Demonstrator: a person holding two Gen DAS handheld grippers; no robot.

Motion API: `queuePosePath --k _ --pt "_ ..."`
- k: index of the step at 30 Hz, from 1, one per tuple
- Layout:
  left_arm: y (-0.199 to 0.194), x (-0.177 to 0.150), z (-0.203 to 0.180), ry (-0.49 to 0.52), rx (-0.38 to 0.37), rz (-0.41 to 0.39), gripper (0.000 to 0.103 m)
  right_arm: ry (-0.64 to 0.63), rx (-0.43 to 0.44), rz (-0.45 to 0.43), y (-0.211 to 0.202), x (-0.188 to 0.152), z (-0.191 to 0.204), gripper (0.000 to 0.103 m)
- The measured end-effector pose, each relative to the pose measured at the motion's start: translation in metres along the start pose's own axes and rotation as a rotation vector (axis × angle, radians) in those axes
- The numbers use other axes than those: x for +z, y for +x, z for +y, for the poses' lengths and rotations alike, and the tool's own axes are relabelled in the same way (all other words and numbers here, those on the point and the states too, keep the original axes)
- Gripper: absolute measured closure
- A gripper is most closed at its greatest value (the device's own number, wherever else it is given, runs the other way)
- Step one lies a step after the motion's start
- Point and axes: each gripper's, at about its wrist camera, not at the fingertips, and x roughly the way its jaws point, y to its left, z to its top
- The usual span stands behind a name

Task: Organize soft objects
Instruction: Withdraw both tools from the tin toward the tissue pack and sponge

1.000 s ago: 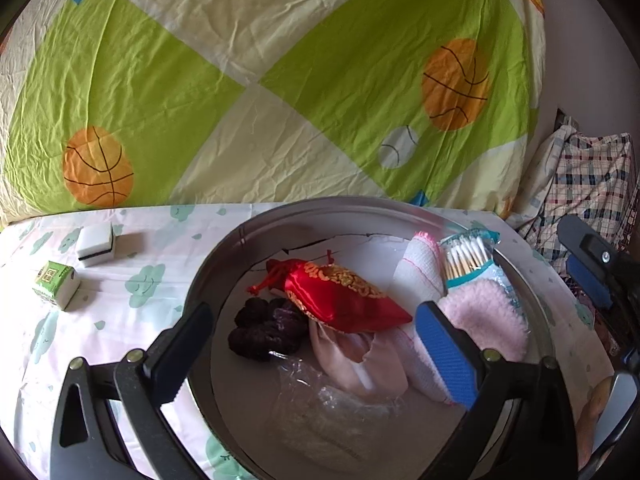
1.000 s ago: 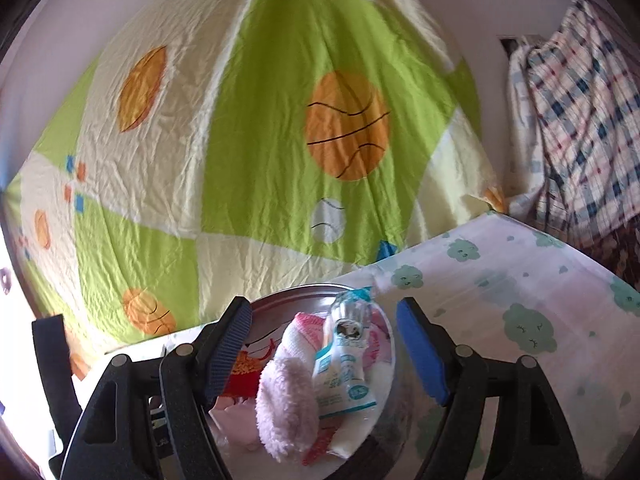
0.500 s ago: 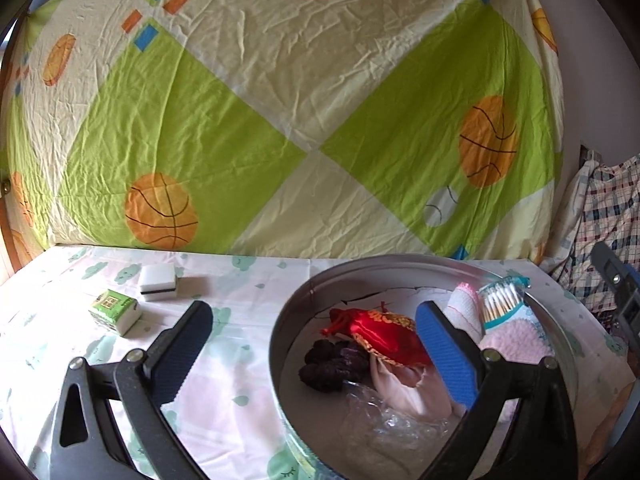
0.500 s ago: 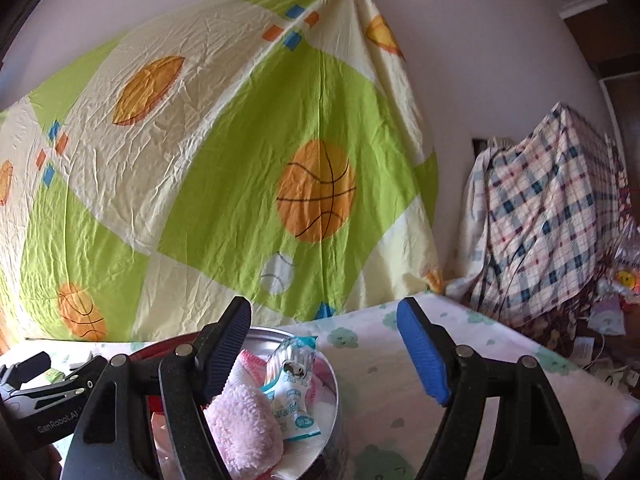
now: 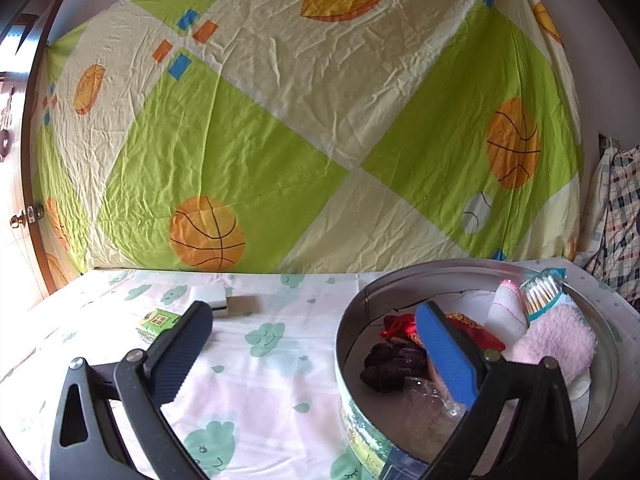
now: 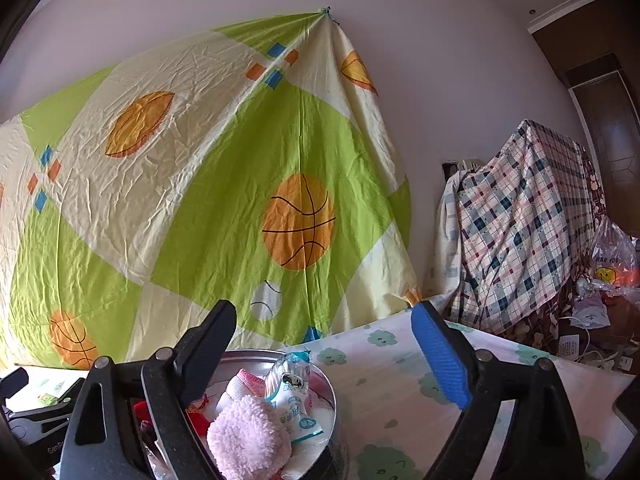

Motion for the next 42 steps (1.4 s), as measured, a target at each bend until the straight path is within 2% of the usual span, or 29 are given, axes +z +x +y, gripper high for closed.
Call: queuePosePath --k 4,12,26,42 --pt "0.0 -0.002 0.008 -0.006 -0.022 0.02 0.0 -0.013 -0.048 -0.045 -0.01 0.0 0.003 0.012" --pt "0.004 -0.007 0.032 -0.05 -0.039 0.064 0.0 -0.021 -0.076 -0.044 -0.02 -0.001 0.015 0.012" --pt "0.009 -0.01 0.065 -0.023 -0.01 0.068 0.0 -0.075 -0.008 -0.052 -0.038 -0.012 0.074 0.012" --pt "0.027 -0.011 0.113 -0.045 0.03 0.102 0.0 -0.06 0.076 0.002 -0.039 -0.026 0.142 0.012"
